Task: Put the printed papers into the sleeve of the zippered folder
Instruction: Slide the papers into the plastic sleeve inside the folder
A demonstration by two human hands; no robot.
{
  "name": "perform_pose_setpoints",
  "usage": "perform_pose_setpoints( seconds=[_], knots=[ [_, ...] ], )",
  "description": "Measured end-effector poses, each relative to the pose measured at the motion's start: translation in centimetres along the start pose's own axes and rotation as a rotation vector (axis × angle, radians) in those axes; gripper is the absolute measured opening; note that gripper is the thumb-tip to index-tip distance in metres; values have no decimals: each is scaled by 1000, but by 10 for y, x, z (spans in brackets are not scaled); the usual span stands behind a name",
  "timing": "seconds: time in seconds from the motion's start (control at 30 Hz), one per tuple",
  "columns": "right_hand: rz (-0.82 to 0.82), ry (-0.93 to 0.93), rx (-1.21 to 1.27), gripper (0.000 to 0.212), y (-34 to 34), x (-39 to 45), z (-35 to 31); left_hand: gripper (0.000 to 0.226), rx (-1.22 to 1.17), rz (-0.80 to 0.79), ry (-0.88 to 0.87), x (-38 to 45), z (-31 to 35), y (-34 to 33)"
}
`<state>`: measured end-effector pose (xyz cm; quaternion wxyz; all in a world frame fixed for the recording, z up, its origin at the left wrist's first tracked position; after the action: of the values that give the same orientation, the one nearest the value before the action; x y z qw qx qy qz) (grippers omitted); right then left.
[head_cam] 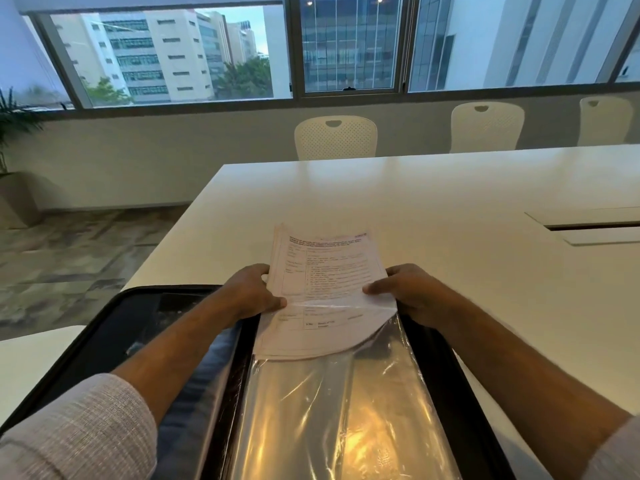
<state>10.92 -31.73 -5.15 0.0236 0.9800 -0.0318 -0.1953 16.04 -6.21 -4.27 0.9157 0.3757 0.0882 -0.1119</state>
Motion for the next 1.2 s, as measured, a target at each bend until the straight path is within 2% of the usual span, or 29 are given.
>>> perform_pose_setpoints(
  seconds=[0.07, 0.27, 0.37, 0.43, 0.47, 0.53, 0.63, 0.67, 0.77, 0.8, 0.83, 0.9, 1.0, 1.2],
  knots=[
    [-71, 9, 15, 30, -2, -3, -1, 59, -22, -4, 5, 2, -1, 0],
    [-67, 101, 46, 53, -4, 2, 2, 48, -167, -79, 19, 1, -10, -1],
    [-70, 99, 65, 48, -2, 1, 3, 53, -233, -68, 8, 1, -13, -1],
    [-65, 93, 78, 45, 0, 0, 4, 70, -327, 18, -2, 6, -16, 1],
    [-53, 96, 85, 42, 1, -1, 4, 71, -388, 64, -10, 10, -18, 1],
    [-13, 121, 111, 35, 3, -4, 5, 60, -490, 130, -13, 15, -20, 3],
    [67, 195, 121, 33, 4, -11, 2, 50, -496, 81, -42, 17, -16, 1],
    [80, 216, 115, 34, 4, -12, 1, 57, -469, 44, -71, 18, -15, 1],
    [74, 259, 107, 36, 2, -14, -4, 98, -471, -70, -153, 18, -10, 0],
    [60, 270, 101, 35, 1, -14, -6, 100, -499, -70, -178, 17, -9, -1],
    [44, 283, 95, 34, 0, -14, -8, 96, -542, -40, -202, 16, -7, -1],
    [17, 308, 98, 34, -1, -15, -11, 73, -608, 73, -208, 14, -4, 0],
    [-15, 318, 111, 36, -3, -17, -13, 43, -464, 235, -144, 12, -4, 5],
    [-54, 292, 148, 44, -9, -19, -10, 33, -168, 163, -103, 0, 3, 5]
  ],
)
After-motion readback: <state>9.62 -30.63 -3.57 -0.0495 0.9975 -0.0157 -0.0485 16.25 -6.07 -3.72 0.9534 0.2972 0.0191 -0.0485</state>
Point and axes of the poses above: each hand's wrist, its own x-axis towards the middle knuckle, its own y-axis out of the back of the hand, z = x × y, the point moved 6 cm from there along x, towards the middle knuckle, and after that the axes turned 1 degree about -z, right-handed, at the moved point
